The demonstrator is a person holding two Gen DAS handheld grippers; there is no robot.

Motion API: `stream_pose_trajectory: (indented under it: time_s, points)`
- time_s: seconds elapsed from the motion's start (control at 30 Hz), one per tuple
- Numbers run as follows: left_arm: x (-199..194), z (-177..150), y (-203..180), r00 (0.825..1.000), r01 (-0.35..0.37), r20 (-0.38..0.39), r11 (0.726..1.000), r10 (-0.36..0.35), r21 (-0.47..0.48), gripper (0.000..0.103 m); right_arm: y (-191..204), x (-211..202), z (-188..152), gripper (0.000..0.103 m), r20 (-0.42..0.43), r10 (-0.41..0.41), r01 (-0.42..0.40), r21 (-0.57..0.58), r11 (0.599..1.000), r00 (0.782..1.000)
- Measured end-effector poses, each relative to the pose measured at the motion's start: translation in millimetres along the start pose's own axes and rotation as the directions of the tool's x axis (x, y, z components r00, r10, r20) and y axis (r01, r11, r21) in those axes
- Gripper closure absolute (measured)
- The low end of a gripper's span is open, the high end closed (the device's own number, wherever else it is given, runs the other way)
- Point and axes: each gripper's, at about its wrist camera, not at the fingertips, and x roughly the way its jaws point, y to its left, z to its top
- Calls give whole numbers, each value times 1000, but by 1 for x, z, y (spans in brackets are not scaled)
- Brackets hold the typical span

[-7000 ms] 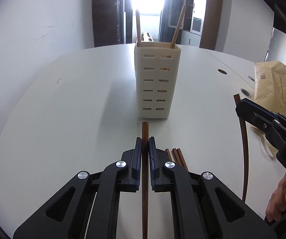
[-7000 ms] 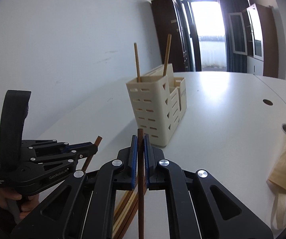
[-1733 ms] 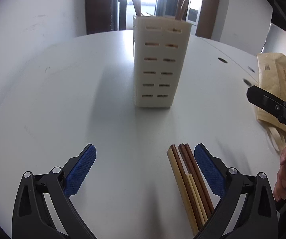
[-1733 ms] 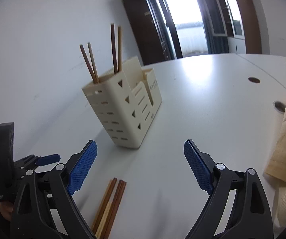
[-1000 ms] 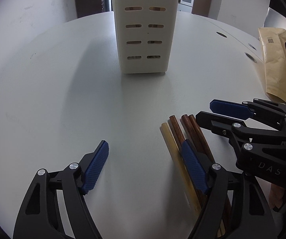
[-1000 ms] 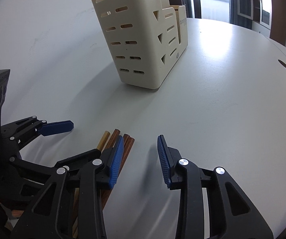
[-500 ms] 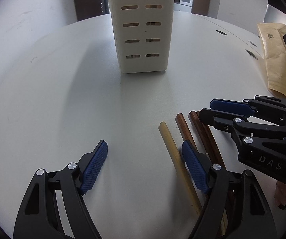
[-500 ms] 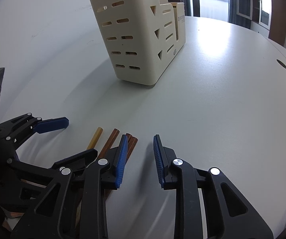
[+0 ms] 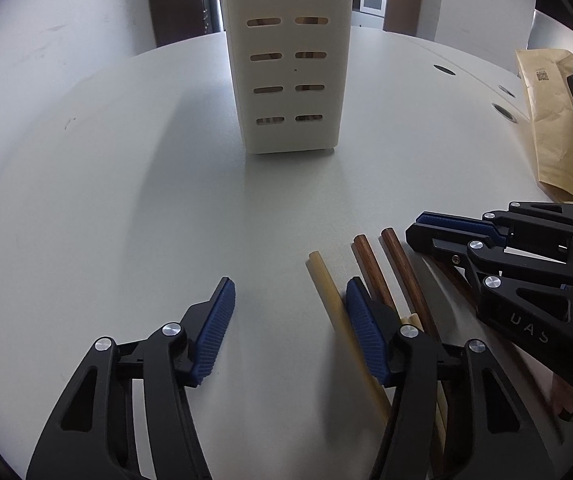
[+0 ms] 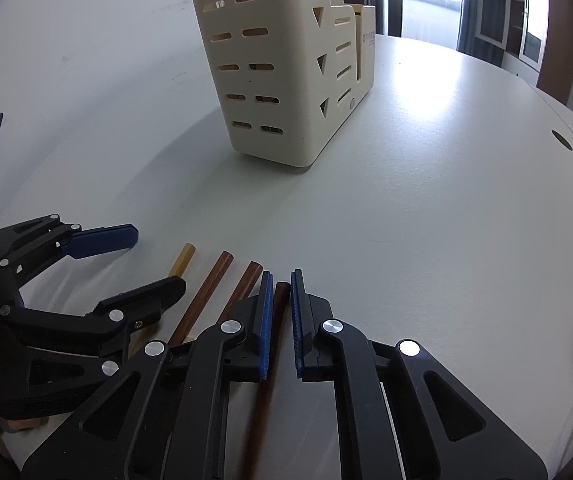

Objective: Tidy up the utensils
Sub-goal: 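Pinch a brown chopstick with the right gripper while the left gripper pinches a light chopstick, then lift both held chopsticks upright and carry them above the cream holder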

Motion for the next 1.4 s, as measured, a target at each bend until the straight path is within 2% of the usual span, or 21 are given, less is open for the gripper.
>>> stream_pose_trajectory:
  time_s: [0.17,0.27,0.3,0.33,0.43,0.57,0.67,0.77,0.87,0.93,1.0,1.07,1.3,1.37,1.4]
  points:
    - [2,5,5,1000,-6,0,1000,6,-7,67,0,1,1,94,0,-4,4,-3,1000,1000]
    - [1,6,7,1000,-4,-3,1000,4,-13,81,2,2,1,94,0,-7,7,-5,1000,1000]
    - [2,6,8,1000,1,-4,1000,-1,-17,88,2,2,2,94,-1,-10,10,-7,1000,1000]
    - [2,7,10,1000,7,-6,1000,-7,-22,91,3,3,2,94,-1,-13,13,-10,1000,1000]
    - [2,8,14,1000,27,-9,999,-28,-45,96,5,3,3,94,-1,-19,19,-14,1000,1000]
    - [2,7,25,998,65,-11,994,-66,-90,97,0,3,4,95,9,2,-2,17,1000,1000]
    - [-1,7,29,996,83,-13,990,-85,-112,97,-6,-11,4,95,55,40,-42,30,999,998]
    - [-17,12,28,996,88,29,991,-86,-100,97,-10,-35,8,95,114,62,-67,39,997,992]
    - [-43,22,28,992,103,86,990,-95,-96,97,-15,-72,15,95,225,97,-111,49,993,969]
    - [-65,31,29,986,114,136,989,-101,-95,97,-19,-100,20,95,315,127,-149,47,988,941]
    - [-88,39,30,976,134,184,987,-115,-94,97,-19,-126,27,95,381,124,-150,39,988,916]
    - [-111,46,30,965,145,233,986,-122,-86,97,-18,-148,33,95,424,147,-169,15,985,893]
    - [-176,58,20,919,154,372,987,-129,-40,97,-15,-205,45,95,572,147,-167,-17,986,807]
    - [-190,61,16,906,155,403,988,-132,-26,97,-9,-216,48,95,591,160,-173,-35,984,791]
    - [-197,62,16,898,159,417,987,-137,-18,97,-5,-220,50,95,592,161,-163,-50,985,790]
